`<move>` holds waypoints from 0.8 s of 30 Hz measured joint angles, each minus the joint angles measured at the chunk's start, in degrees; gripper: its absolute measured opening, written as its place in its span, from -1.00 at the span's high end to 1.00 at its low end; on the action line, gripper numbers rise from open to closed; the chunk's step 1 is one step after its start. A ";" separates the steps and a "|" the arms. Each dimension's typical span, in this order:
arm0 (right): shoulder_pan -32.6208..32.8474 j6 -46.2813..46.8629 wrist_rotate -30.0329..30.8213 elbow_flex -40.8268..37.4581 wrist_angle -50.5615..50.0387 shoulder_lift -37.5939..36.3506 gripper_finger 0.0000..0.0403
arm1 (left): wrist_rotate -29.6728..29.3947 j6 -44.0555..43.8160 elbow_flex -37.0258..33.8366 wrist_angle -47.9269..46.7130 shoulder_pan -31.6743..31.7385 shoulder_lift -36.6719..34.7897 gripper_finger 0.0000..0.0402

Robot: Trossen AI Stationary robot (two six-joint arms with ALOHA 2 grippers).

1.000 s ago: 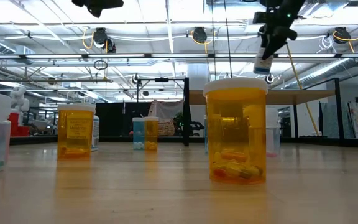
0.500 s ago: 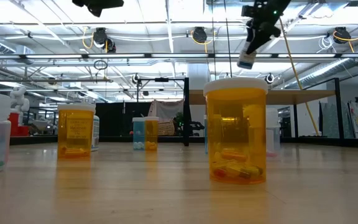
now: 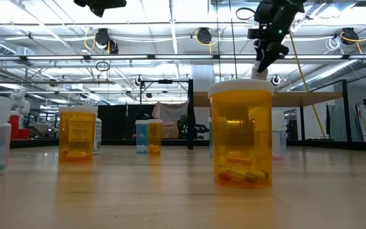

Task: Pick and place medicine bottles onto shelf by color
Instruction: Put the bottom white pill bottle on the shelf

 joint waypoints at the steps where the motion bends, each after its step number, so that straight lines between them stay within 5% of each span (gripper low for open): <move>1: 0.00 -0.08 -0.14 0.00 -0.01 0.15 0.09 | 0.01 0.00 0.00 0.00 0.00 0.01 0.81; 9: -0.02 1.10 -0.04 0.00 1.53 0.19 0.09 | 0.02 0.29 0.00 0.00 0.00 0.02 0.81; 19: 5.96 24.78 4.97 0.00 1.56 0.17 0.09 | 0.00 0.42 0.02 1.34 0.49 0.00 0.81; 24: 7.17 29.30 6.60 -0.04 -3.09 0.17 0.09 | 0.01 -0.04 0.02 1.24 1.14 0.02 0.81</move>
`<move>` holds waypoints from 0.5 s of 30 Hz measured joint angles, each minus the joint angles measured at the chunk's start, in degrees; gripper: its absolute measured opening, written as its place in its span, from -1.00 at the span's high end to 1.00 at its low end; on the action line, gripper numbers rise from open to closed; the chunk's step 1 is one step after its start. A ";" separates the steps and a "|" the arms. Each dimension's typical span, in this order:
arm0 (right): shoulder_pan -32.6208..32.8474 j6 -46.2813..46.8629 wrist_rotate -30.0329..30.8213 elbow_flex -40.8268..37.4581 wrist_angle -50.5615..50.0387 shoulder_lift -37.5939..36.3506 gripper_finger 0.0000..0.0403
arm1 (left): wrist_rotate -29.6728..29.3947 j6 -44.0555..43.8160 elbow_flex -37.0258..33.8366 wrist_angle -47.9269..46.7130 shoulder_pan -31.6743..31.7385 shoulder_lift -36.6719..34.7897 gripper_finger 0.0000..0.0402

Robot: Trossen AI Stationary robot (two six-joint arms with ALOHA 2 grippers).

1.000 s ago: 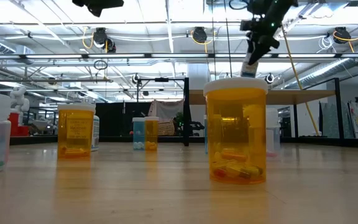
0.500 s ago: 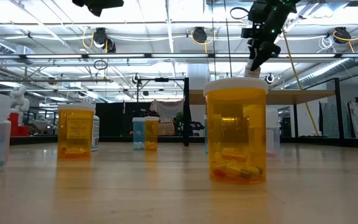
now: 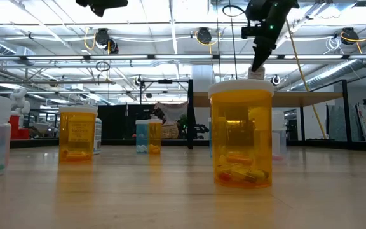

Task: Pick and place medicine bottles onto shelf by color
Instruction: Put the bottom white pill bottle on the shelf

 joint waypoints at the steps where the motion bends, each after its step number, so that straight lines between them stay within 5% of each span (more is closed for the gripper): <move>1: -0.01 2.74 0.88 0.00 0.02 0.00 0.09 | 0.01 0.00 0.00 0.01 0.04 -0.02 0.81; 5: -0.51 12.36 2.80 0.00 -0.15 -0.10 0.09 | 0.01 -0.05 0.00 -0.05 0.03 0.00 0.81; 10: 0.08 10.54 2.06 -0.02 -3.15 -0.88 0.09 | 0.01 0.87 0.00 0.06 0.16 0.00 0.81; 15: 3.58 15.02 -3.93 -0.04 -4.83 -2.92 0.09 | -0.11 0.63 0.06 6.64 2.50 1.75 0.81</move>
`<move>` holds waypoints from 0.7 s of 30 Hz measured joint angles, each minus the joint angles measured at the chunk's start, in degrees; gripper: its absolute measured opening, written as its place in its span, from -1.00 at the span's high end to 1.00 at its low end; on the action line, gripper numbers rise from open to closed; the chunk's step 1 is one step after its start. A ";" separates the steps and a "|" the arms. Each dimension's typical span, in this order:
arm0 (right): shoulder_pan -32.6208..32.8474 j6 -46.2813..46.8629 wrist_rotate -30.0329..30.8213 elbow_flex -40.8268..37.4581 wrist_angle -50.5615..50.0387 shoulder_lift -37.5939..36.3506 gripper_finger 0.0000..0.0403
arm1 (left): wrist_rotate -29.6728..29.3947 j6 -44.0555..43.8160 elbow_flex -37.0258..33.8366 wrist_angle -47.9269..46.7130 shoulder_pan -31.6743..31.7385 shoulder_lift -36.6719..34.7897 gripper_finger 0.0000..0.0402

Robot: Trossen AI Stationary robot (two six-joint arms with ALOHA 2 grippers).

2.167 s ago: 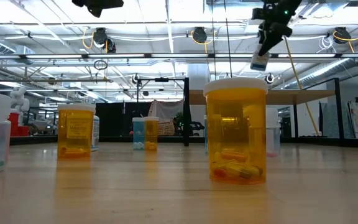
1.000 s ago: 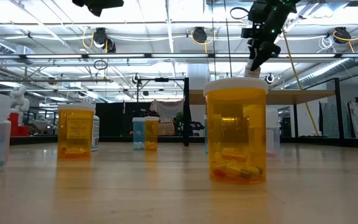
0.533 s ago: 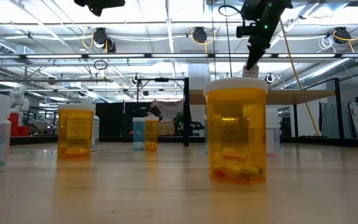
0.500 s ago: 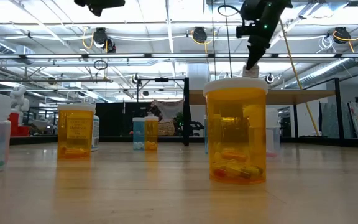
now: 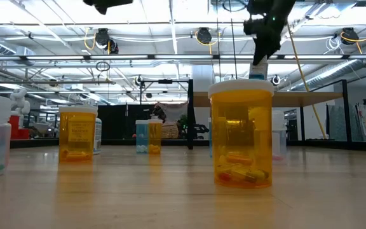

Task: Pick and place medicine bottles onto shelf by color
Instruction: Put the bottom white pill bottle on the shelf

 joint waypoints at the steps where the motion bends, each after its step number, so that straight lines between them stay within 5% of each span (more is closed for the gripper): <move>1: 1.08 2.00 -0.15 0.00 0.02 -0.68 0.09 | -0.04 -0.31 0.00 2.01 0.50 0.90 0.78; 12: 15.96 11.07 -0.19 0.00 0.72 -5.61 0.09 | -0.24 -0.50 0.10 31.73 1.10 19.68 -0.22; 21: 27.56 10.75 -2.84 0.00 8.69 -4.28 0.09 | -0.29 -2.77 7.73 32.19 0.22 33.44 -0.83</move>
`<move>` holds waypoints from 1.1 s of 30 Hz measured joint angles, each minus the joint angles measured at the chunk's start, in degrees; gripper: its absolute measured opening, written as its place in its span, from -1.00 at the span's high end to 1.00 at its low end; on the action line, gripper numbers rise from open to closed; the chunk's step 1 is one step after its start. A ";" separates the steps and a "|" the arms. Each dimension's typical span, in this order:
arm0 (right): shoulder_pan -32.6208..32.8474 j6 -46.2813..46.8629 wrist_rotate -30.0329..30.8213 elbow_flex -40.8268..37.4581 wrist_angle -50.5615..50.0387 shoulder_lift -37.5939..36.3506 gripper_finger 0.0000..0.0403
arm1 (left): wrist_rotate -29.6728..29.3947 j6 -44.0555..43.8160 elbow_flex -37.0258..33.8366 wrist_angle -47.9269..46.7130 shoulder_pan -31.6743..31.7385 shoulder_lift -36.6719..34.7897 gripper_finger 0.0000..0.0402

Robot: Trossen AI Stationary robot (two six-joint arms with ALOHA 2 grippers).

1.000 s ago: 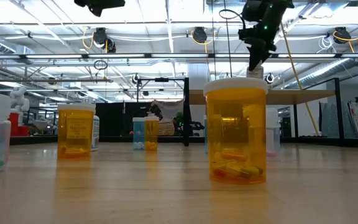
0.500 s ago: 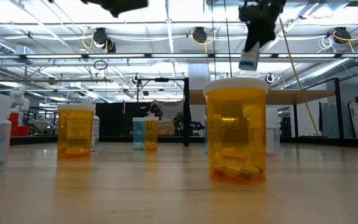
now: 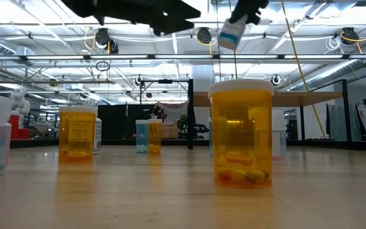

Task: Pick and place medicine bottles onto shelf by color
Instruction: Put the bottom white pill bottle on the shelf

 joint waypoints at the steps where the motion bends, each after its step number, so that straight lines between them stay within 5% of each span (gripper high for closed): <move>1: 1.17 -0.73 0.00 0.00 1.19 0.13 0.09 | -0.25 -0.57 0.72 -0.01 -0.01 1.06 -0.85; 11: 9.29 -7.90 0.18 -0.14 7.24 1.78 0.09 | 1.28 -1.99 3.59 0.03 -0.27 5.30 -0.75; 28: 10.54 -14.68 0.28 -3.96 14.11 1.88 0.09 | 6.28 -1.21 3.62 -0.68 -0.33 5.24 0.00; 33: 10.54 -14.51 0.50 -3.96 14.43 1.83 0.09 | 6.28 0.70 3.70 -2.06 -0.35 5.11 0.05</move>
